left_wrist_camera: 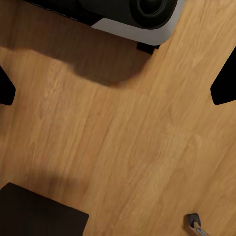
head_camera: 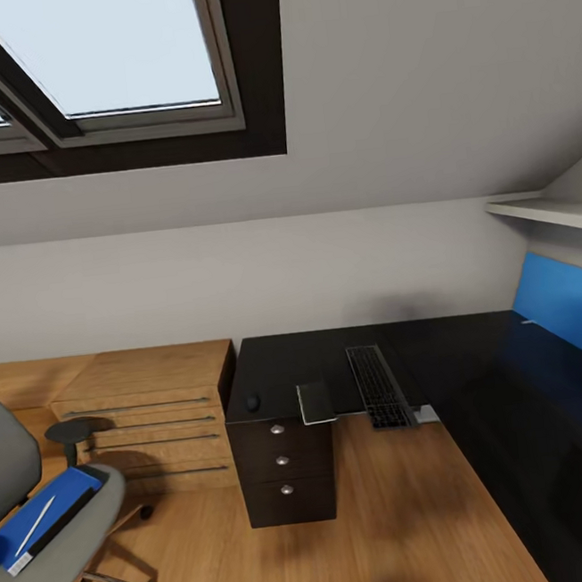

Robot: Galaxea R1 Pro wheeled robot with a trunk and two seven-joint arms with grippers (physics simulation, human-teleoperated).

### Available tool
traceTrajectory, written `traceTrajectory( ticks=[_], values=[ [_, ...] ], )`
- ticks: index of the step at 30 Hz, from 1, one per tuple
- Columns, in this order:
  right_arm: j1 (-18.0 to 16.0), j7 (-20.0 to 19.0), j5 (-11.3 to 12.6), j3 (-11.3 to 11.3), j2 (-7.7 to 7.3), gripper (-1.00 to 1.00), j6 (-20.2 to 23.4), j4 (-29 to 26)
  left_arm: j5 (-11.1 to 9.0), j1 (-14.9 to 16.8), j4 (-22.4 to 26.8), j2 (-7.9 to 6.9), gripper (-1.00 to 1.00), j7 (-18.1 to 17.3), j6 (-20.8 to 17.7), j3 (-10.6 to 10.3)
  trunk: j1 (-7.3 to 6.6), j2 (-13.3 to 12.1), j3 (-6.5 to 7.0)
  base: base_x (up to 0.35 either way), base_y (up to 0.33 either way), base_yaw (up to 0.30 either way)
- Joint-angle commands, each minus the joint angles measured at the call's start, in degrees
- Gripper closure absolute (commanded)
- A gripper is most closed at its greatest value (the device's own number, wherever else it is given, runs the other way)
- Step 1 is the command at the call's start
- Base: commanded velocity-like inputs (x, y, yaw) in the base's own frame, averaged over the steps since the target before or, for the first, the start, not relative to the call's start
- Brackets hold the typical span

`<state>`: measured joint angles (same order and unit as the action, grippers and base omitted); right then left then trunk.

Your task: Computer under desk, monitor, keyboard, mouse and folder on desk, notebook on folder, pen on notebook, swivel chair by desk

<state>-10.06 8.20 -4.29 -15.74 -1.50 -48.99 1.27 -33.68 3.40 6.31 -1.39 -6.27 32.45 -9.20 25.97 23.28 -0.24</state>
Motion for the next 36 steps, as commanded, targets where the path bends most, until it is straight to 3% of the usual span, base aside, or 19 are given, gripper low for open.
traceTrajectory(
  ticks=[1,23,36],
  values=[
    [0.0,0.6,-0.5,-0.3,0.01,-1.00,-0.1,0.1,-0.6,0.0,-0.1,-0.02,-1.00,-0.3,0.2,-0.4,0.03,0.0,-0.03,0.137,0.000,0.000],
    [0.0,0.6,-0.5,-0.3,0.01,-1.00,-0.1,0.1,-0.6,0.0,-0.1,-0.02,-1.00,-0.4,0.1,-0.3,0.03,0.0,-0.03,0.218,0.000,0.000],
    [0.0,0.6,0.1,-0.2,-0.13,-1.00,-0.2,0.1,-0.5,0.0,-0.1,0.49,-1.00,-0.4,0.2,-0.4,0.03,0.0,-0.03,0.042,0.000,0.000]
  ],
)
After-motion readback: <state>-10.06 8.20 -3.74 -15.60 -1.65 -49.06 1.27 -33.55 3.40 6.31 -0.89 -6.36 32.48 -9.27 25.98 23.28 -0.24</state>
